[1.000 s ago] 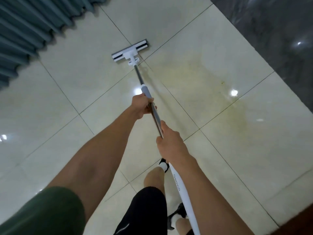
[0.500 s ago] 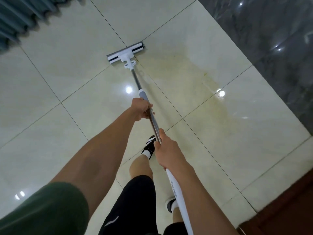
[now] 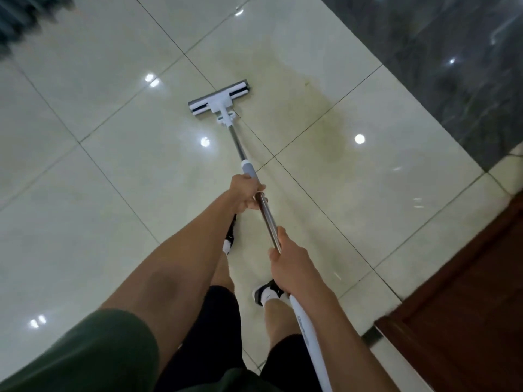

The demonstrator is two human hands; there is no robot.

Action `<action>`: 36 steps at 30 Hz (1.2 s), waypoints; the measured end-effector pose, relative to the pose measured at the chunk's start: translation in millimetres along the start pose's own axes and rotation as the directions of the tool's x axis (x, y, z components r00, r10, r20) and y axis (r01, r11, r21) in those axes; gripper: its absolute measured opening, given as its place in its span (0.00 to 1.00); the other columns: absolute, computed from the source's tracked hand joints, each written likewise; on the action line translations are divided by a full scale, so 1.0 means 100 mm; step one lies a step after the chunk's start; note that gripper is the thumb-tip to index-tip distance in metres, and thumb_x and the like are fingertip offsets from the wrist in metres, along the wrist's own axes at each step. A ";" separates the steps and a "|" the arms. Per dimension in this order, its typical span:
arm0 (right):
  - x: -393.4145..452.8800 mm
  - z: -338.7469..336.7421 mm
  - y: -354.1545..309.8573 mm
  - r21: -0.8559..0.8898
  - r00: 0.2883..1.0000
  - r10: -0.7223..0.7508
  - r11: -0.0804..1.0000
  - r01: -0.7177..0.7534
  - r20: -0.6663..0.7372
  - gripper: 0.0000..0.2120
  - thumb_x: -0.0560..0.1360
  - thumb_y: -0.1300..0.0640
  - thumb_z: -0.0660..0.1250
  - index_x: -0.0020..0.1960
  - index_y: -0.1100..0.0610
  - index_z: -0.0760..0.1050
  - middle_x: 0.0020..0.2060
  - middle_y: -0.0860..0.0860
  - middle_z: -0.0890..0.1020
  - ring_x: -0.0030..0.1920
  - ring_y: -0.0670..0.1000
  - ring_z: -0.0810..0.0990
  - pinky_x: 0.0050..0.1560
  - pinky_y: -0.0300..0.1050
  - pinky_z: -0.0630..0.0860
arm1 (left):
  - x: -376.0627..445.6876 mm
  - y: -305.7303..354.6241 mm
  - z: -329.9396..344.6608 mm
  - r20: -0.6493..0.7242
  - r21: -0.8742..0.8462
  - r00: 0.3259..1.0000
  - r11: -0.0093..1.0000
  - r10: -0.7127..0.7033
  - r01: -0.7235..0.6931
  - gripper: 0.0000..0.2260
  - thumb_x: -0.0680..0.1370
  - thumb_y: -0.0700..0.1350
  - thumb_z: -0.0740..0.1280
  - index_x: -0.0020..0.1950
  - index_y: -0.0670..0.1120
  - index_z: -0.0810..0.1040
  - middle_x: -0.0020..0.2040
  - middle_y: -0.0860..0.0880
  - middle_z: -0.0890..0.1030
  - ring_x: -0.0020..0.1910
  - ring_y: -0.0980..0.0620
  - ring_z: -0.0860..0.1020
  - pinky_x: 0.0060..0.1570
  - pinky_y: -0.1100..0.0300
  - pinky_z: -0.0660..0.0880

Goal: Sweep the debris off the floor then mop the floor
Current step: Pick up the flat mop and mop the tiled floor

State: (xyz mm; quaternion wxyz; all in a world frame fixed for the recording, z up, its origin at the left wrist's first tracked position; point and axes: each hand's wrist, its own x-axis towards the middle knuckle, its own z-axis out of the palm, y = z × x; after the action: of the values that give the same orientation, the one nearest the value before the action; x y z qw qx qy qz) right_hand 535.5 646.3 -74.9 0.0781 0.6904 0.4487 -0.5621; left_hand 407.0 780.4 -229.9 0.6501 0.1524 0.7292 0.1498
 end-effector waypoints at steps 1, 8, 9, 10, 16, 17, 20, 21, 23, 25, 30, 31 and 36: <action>-0.07 0.00 0.05 0.009 1.000 0.004 1.000 -0.004 0.004 0.26 0.84 0.53 0.53 0.80 0.47 0.50 0.63 0.60 0.77 0.58 0.59 0.79 0.57 0.52 0.75 | -0.06 -0.06 0.05 -0.003 0.005 1.000 1.000 -0.001 0.001 0.21 0.78 0.33 0.69 0.71 0.35 0.69 0.45 0.37 0.80 0.34 0.42 0.83 0.39 0.44 0.84; -0.16 -0.05 0.09 0.081 1.000 0.017 0.997 -0.017 0.009 0.27 0.84 0.53 0.54 0.81 0.46 0.50 0.68 0.57 0.75 0.65 0.57 0.76 0.61 0.47 0.72 | -0.18 -0.12 0.18 -0.074 -0.008 0.996 0.999 0.041 -0.042 0.24 0.79 0.33 0.67 0.75 0.40 0.68 0.43 0.40 0.79 0.36 0.40 0.81 0.35 0.48 0.82; -0.11 -0.06 0.04 0.092 1.000 0.012 0.996 -0.012 0.003 0.27 0.84 0.53 0.55 0.81 0.46 0.50 0.69 0.56 0.74 0.65 0.57 0.76 0.62 0.48 0.73 | -0.15 -0.05 0.16 -0.084 -0.005 0.996 0.999 0.044 -0.045 0.25 0.79 0.32 0.68 0.76 0.41 0.68 0.44 0.40 0.79 0.36 0.41 0.81 0.37 0.47 0.83; -0.05 -0.06 -0.02 0.096 1.000 0.010 0.995 -0.010 0.001 0.28 0.84 0.53 0.55 0.81 0.46 0.50 0.69 0.56 0.74 0.64 0.57 0.76 0.62 0.48 0.73 | -0.11 0.02 0.12 -0.091 0.004 0.995 0.999 0.047 -0.046 0.25 0.79 0.32 0.68 0.76 0.41 0.68 0.44 0.40 0.79 0.35 0.41 0.82 0.37 0.46 0.83; 0.42 -0.12 -0.68 0.140 1.000 -0.003 0.990 0.005 -0.015 0.28 0.84 0.53 0.56 0.81 0.47 0.51 0.69 0.53 0.74 0.65 0.55 0.76 0.58 0.44 0.72 | 0.32 0.62 -0.30 -0.113 0.026 0.992 0.998 0.053 -0.050 0.24 0.79 0.32 0.68 0.74 0.40 0.69 0.49 0.40 0.80 0.33 0.42 0.82 0.29 0.53 0.80; 0.53 -0.14 -0.82 0.157 1.000 -0.006 0.988 0.010 -0.028 0.27 0.84 0.53 0.56 0.81 0.47 0.52 0.68 0.52 0.75 0.64 0.54 0.76 0.58 0.44 0.72 | 0.44 0.77 -0.37 -0.113 0.015 0.992 0.998 0.055 -0.054 0.26 0.78 0.32 0.69 0.75 0.41 0.68 0.50 0.39 0.80 0.33 0.42 0.81 0.32 0.50 0.82; 0.99 -0.24 -1.31 0.223 0.997 0.005 0.975 0.012 -0.078 0.26 0.83 0.53 0.57 0.79 0.44 0.55 0.62 0.51 0.79 0.55 0.54 0.80 0.53 0.47 0.78 | 0.81 1.34 -0.59 -0.110 -0.007 0.992 0.998 0.059 -0.060 0.27 0.77 0.32 0.70 0.75 0.43 0.68 0.53 0.38 0.79 0.35 0.41 0.81 0.40 0.42 0.84; 1.17 -0.28 -1.49 0.252 0.996 0.014 0.968 0.008 -0.087 0.26 0.83 0.53 0.57 0.79 0.42 0.56 0.58 0.51 0.80 0.51 0.54 0.81 0.51 0.50 0.80 | 0.95 1.55 -0.67 -0.104 -0.002 0.993 0.998 0.062 -0.063 0.26 0.77 0.32 0.70 0.74 0.42 0.69 0.51 0.38 0.80 0.35 0.41 0.81 0.40 0.42 0.84; 1.55 -0.37 -1.86 0.293 0.995 0.014 0.956 0.016 -0.100 0.25 0.82 0.53 0.57 0.77 0.40 0.58 0.51 0.51 0.80 0.45 0.54 0.79 0.46 0.53 0.82 | 1.23 2.00 -0.83 -0.086 0.029 0.993 0.997 0.078 -0.076 0.20 0.77 0.32 0.70 0.69 0.38 0.72 0.45 0.39 0.80 0.33 0.42 0.81 0.38 0.43 0.84; 1.94 -0.47 -2.24 0.290 0.993 -0.005 0.956 0.040 -0.121 0.22 0.81 0.53 0.57 0.74 0.44 0.63 0.48 0.51 0.77 0.42 0.54 0.76 0.41 0.52 0.80 | 1.49 2.46 -1.00 -0.078 0.068 0.992 0.993 0.101 -0.096 0.16 0.77 0.32 0.70 0.65 0.34 0.73 0.42 0.40 0.79 0.33 0.43 0.81 0.39 0.43 0.84; 2.74 -0.80 -3.00 0.333 0.986 -0.003 0.941 0.060 -0.170 0.25 0.81 0.52 0.59 0.78 0.46 0.60 0.51 0.50 0.74 0.40 0.51 0.73 0.41 0.50 0.80 | 1.93 3.49 -1.23 -0.074 0.137 0.986 0.981 0.150 -0.139 0.12 0.78 0.34 0.69 0.60 0.34 0.74 0.38 0.41 0.78 0.34 0.43 0.81 0.38 0.43 0.84; 2.84 -0.86 -3.09 0.338 0.985 -0.004 0.939 0.064 -0.174 0.24 0.81 0.52 0.59 0.77 0.46 0.60 0.49 0.50 0.73 0.36 0.50 0.73 0.34 0.46 0.78 | 1.99 3.62 -1.25 -0.066 0.154 0.985 0.977 0.156 -0.145 0.10 0.79 0.35 0.69 0.58 0.35 0.74 0.38 0.42 0.78 0.35 0.43 0.81 0.37 0.44 0.84; 2.84 -0.86 -3.15 0.353 0.985 0.030 0.935 0.032 -0.168 0.27 0.82 0.50 0.58 0.79 0.44 0.57 0.53 0.50 0.76 0.40 0.51 0.72 0.44 0.51 0.81 | 2.10 3.70 -1.25 -0.038 0.225 0.992 0.968 0.124 -0.112 0.08 0.79 0.35 0.69 0.56 0.36 0.73 0.40 0.41 0.79 0.37 0.43 0.82 0.38 0.45 0.84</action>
State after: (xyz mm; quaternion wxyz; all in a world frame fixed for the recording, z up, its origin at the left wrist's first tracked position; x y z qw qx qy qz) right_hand 364.0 1034.3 -160.1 -0.0867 0.7384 0.3454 -0.5726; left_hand 270.0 1201.6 -251.7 0.5999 0.2636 0.7474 0.1094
